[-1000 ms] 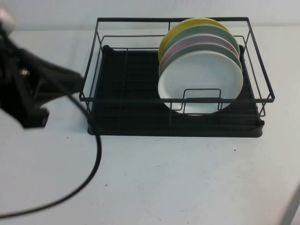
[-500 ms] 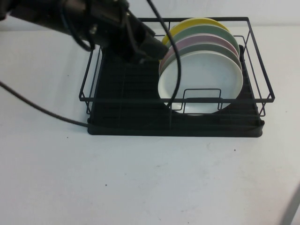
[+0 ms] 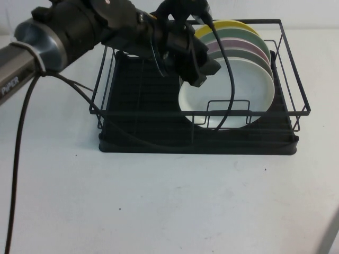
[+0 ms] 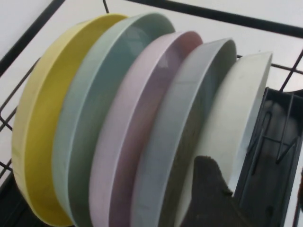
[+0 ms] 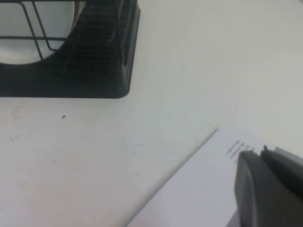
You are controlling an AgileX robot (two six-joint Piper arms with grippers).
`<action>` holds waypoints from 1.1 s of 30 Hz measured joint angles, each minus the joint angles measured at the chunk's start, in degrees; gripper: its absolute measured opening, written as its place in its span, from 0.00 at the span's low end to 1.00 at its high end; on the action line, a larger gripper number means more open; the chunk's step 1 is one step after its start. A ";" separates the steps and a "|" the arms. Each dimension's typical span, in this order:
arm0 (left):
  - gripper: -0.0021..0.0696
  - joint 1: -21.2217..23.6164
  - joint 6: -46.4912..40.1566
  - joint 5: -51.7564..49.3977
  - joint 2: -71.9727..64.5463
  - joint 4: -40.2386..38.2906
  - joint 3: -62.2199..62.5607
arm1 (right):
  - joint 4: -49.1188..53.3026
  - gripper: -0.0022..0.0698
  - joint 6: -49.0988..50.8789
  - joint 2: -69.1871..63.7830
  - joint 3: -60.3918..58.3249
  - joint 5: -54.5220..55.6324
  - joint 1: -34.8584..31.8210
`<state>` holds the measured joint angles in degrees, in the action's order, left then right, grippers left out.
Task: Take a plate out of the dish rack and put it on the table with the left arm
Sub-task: Grasp the plate from the shelf
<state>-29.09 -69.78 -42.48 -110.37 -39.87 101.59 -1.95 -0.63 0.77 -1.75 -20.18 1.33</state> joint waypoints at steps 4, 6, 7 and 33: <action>0.51 -0.15 -1.75 0.67 -1.69 -0.10 0.00 | 0.00 0.00 0.00 0.00 0.00 0.00 0.00; 0.51 -0.50 -2.34 1.43 -2.30 -0.10 0.00 | 0.00 0.00 0.00 0.00 0.00 0.00 0.00; 0.51 -0.75 -2.70 1.85 -2.79 -0.10 0.11 | 0.00 0.00 0.00 0.00 0.00 0.00 0.00; 0.13 -2.28 -4.21 9.06 0.51 2.87 0.27 | 0.00 0.00 0.00 0.00 0.00 0.00 0.00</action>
<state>-31.38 -73.99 -33.42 -109.86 -37.01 101.86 -1.95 -0.63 0.77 -1.75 -20.18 1.33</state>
